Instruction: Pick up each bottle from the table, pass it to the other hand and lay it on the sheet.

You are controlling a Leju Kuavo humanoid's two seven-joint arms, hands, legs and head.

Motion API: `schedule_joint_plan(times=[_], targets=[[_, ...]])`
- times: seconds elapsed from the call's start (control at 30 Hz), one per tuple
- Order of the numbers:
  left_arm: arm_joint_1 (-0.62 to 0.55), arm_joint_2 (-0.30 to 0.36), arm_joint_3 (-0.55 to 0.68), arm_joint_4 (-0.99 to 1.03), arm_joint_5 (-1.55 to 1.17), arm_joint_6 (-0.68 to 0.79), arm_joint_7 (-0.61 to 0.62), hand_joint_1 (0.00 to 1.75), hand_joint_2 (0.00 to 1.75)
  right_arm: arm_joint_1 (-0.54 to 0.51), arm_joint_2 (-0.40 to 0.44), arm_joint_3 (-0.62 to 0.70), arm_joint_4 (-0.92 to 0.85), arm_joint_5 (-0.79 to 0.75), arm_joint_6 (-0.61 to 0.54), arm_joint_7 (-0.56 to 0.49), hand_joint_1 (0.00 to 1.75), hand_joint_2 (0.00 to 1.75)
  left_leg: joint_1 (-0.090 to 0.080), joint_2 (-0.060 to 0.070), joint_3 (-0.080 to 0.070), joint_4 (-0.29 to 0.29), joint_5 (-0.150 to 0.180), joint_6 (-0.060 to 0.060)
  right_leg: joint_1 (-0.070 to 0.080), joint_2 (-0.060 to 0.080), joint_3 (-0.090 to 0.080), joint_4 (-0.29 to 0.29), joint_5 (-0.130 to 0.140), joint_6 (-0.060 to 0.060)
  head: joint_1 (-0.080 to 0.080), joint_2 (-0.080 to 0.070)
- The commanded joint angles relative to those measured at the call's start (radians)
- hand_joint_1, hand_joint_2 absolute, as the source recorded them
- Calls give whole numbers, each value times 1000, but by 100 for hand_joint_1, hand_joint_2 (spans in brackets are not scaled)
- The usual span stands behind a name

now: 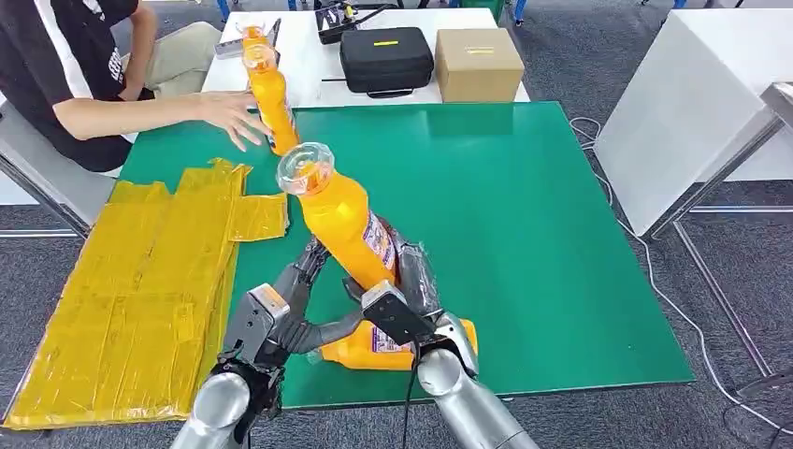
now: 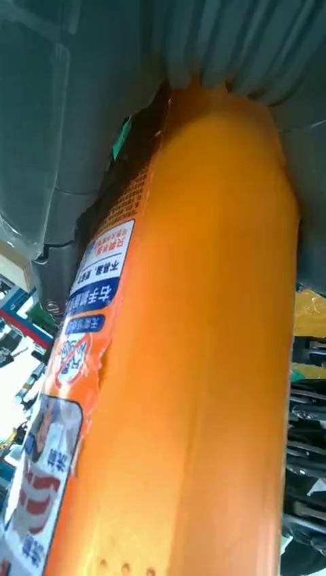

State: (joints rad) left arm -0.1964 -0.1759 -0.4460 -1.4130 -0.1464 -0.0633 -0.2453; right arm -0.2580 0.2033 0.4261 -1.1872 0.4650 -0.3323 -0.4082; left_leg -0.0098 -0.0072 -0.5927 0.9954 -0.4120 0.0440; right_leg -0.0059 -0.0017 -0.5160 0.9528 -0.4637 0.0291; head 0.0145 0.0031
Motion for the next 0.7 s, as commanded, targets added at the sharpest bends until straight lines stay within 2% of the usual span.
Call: schedule_joint_plan(times=[0.03, 0.17, 0.7], targets=[[-94, 2, -74, 87, 209, -40, 70, 0, 175, -34, 0, 81, 79, 3, 16, -13, 175, 175, 1, 0, 1, 0, 0, -2, 1, -1, 1, -1, 0, -1, 0, 0], [-131, -22, -53, 166, 435, -49, 138, 0, 175, -55, 8, 112, 99, -4, 9, -2, 175, 175, 1, 0, 2, -1, 0, -2, 1, 0, 2, -1, 0, -1, 0, 0], [-185, -15, -94, 218, 527, -7, 136, 0, 175, -75, -7, 149, 131, 9, -18, 34, 175, 175, 1, 0, 3, -1, -1, -4, 1, -1, 4, -1, -1, -1, 0, 0]])
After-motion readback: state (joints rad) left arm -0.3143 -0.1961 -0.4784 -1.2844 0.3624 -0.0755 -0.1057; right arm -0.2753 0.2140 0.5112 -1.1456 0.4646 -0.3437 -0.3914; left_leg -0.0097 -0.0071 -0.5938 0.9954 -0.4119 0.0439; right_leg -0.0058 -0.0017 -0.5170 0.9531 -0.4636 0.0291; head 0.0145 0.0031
